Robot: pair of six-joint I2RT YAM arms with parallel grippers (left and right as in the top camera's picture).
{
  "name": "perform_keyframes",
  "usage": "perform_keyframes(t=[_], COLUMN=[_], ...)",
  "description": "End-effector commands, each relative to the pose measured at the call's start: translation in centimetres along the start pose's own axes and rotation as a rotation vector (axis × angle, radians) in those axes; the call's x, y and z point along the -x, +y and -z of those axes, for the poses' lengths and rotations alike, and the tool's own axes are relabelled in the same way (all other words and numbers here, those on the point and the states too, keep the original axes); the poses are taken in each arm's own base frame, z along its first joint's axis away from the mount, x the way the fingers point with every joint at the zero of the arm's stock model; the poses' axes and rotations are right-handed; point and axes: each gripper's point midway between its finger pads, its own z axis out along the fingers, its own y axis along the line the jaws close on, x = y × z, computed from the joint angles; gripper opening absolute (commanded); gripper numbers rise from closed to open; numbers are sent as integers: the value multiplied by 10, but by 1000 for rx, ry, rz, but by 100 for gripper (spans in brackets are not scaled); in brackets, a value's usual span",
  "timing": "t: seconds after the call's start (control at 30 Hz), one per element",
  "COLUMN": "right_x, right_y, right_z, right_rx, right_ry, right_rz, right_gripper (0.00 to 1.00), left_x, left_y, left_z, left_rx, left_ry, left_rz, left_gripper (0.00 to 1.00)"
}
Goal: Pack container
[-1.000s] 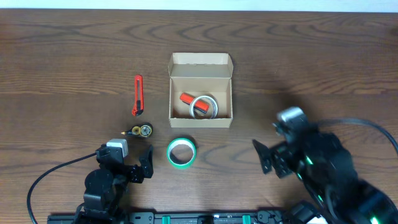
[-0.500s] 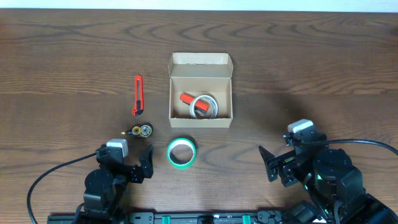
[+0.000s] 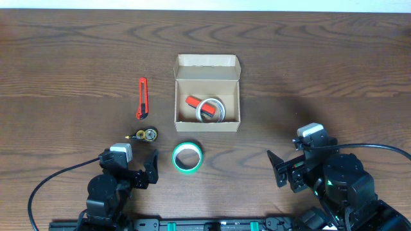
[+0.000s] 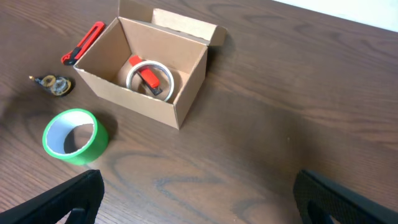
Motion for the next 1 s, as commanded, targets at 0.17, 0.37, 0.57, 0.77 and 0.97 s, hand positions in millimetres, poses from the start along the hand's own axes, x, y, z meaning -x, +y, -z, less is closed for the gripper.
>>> perform_keyframes(t=[0.17, 0.37, 0.57, 0.77, 0.97], right_x=[-2, -2, -2, -2, -2], right_y=[-4, -4, -4, -4, -4], right_z=[-2, -2, -2, -2, -2], right_rx=[-22, -22, -22, -22, -22], right_ry=[4, 4, 4, 4, 4], right_rz=[-23, -23, -23, -23, -23], right_gripper=[99, 99, 99, 99, 99], left_x=[-4, 17, 61, 112, 157], left_y=[-1, -7, -1, 3, 1], left_z=[-2, 0, 11, 9, -15], left_rx=[-11, -40, 42, 138, 182], left_ry=[4, -72, -132, -100, -43], left_rz=[20, 156, 159, 174, 167], left_gripper=[96, 95, 95, 96, 95])
